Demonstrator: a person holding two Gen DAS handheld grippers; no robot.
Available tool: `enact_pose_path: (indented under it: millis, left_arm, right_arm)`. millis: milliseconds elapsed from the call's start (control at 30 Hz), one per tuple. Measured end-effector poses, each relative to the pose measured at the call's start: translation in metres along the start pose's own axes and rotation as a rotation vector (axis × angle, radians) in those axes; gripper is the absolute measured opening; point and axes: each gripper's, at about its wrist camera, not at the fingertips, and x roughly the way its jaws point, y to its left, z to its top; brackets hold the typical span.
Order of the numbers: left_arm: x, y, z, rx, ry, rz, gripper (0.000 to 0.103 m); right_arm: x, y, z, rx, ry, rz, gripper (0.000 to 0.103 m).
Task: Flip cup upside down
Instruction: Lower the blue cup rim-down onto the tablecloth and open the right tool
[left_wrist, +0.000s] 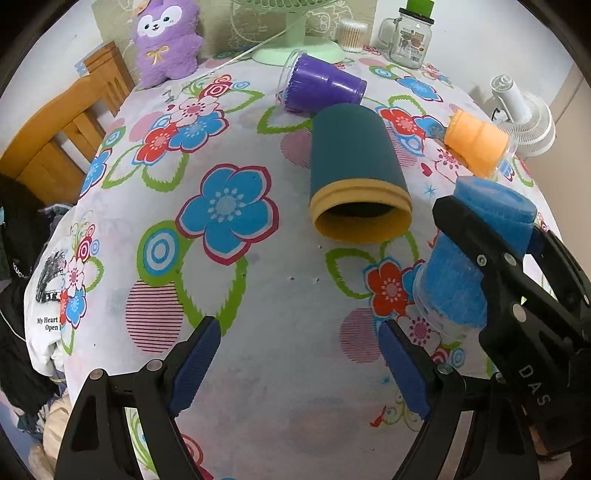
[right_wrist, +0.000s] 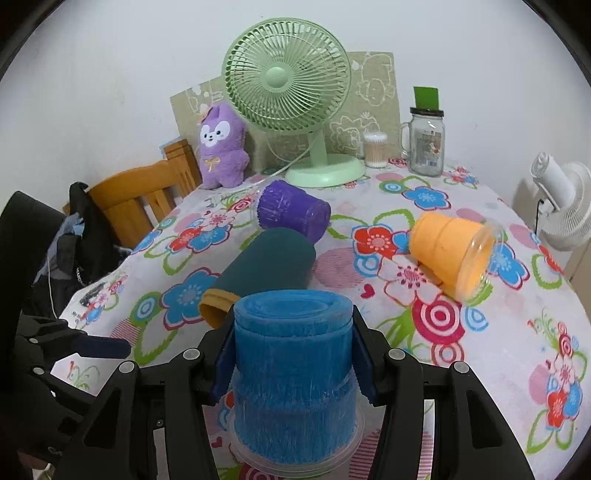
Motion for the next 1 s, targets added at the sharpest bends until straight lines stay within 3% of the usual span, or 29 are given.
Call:
enact_pose_path:
  millis: [133,200,333,567,867,1000]
  left_arm:
    - [0.0,0.0,-0.006,0.004,0.017,-0.006,0.089]
    - [-0.001,-0.001,-0.01,0.01,0.031,-0.007,0.089]
    - [-0.021,0.0,-0.017,-0.005,0.038,-0.028,0.089]
    - [-0.084,-0.004,-0.016,-0.055,-0.038,-0.044,0.094]
    - [-0.143,-0.019,-0.012,-0.162,-0.098,-0.076,0.099]
    - [-0.16,-0.025,-0.012,-0.195,-0.119,-0.096,0.099]
  right_arm:
    - [-0.003,0.002,-0.004,0.014,0.02,-0.01,0.064]
    - [-0.003,0.001,-0.005,0.04,0.069,-0.036,0.087]
    - [-0.021,0.002,0.003,0.082,0.127,-0.058,0.095]
    - [-0.073,0.005,0.037,0.06,0.255,-0.09,0.095]
    - [-0.135,-0.012,0.079,0.026,0.281,-0.174,0.095]
    - [-0.155,-0.017,0.089,0.037,0.288,-0.168,0.095]
